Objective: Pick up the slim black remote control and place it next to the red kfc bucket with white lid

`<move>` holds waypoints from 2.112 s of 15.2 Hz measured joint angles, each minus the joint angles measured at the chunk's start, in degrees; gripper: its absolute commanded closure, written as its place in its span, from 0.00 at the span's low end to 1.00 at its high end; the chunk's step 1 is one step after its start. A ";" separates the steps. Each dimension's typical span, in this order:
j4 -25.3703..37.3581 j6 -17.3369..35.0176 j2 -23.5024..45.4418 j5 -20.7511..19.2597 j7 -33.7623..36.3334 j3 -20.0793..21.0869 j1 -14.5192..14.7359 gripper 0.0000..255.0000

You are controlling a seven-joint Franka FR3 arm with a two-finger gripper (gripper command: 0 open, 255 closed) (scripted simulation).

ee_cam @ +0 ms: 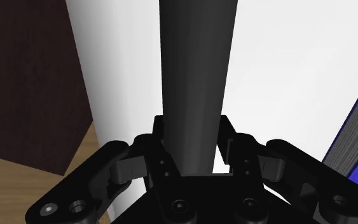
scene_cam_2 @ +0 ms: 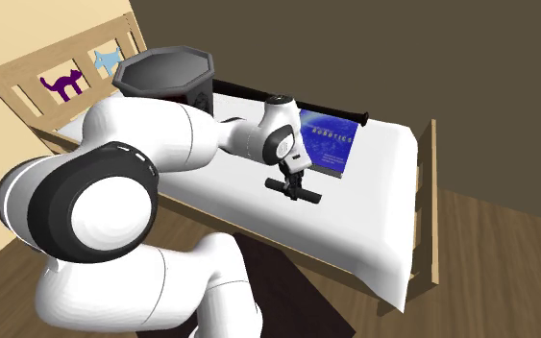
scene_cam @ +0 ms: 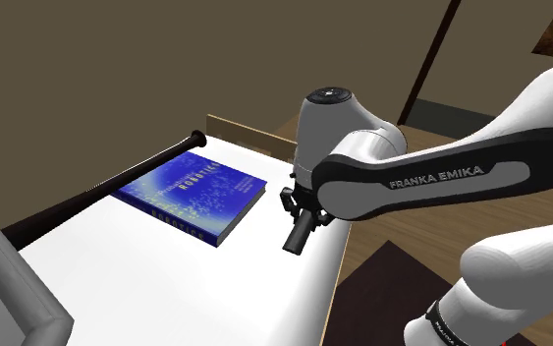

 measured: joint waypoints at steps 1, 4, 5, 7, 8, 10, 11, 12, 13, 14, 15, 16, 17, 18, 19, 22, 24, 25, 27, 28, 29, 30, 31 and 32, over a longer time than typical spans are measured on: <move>0.39 -1.05 -0.67 0.10 -0.36 -0.67 0.35 1.00; 1.44 -3.55 -2.13 0.18 -1.23 -2.22 1.01 1.00; 1.83 -4.73 -2.93 0.31 -1.55 -2.91 1.45 1.00; 2.89 -6.56 -3.71 0.17 -2.00 -3.84 1.67 1.00; 3.36 -7.44 -4.12 0.14 -2.21 -4.29 1.82 1.00; 4.41 -9.15 -4.79 -0.01 -2.55 -5.08 2.00 1.00; 4.87 -10.11 -5.29 -0.06 -2.85 -5.64 2.17 1.00; 5.38 -10.98 -5.65 -0.10 -2.94 -5.98 2.31 1.00; 5.90 -11.84 -5.99 -0.19 -3.14 -6.41 2.40 1.00; 6.36 -12.60 -6.28 -0.24 -3.26 -6.74 2.49 1.00; 6.91 -13.35 -6.48 -0.40 -3.49 -7.14 2.46 1.00; 7.63 -14.35 -6.78 -0.50 -3.58 -7.48 2.54 1.00; 8.04 -14.99 -7.01 -0.55 -3.68 -7.76 2.60 1.00; 8.60 -15.77 -7.21 -0.71 -3.90 -8.16 2.58 1.00; 9.04 -16.56 -7.55 -0.75 -4.00 -8.49 2.71 1.00; 11.03 -19.06 -8.07 -1.18 -4.42 -9.50 2.68 1.00; 12.39 -20.47 -8.12 -1.54 -4.65 -10.01 2.50 1.00; 12.89 -21.09 -8.25 -1.59 -4.67 -10.19 2.53 1.00; 14.15 -22.72 -8.61 -1.86 -4.98 -10.88 2.54 1.00; 14.91 -23.51 -8.63 -2.02 -5.06 -11.12 2.47 1.00; 15.53 -24.34 -8.84 -2.10 -5.16 -11.42 2.53 1.00; 16.41 -25.09 -8.72 -2.29 -5.19 -11.58 2.39 1.00; 17.11 -25.86 -8.78 -2.44 -5.32 -11.86 2.34 1.00; 17.81 -26.66 -8.86 -2.65 -5.58 -12.28 2.27 1.00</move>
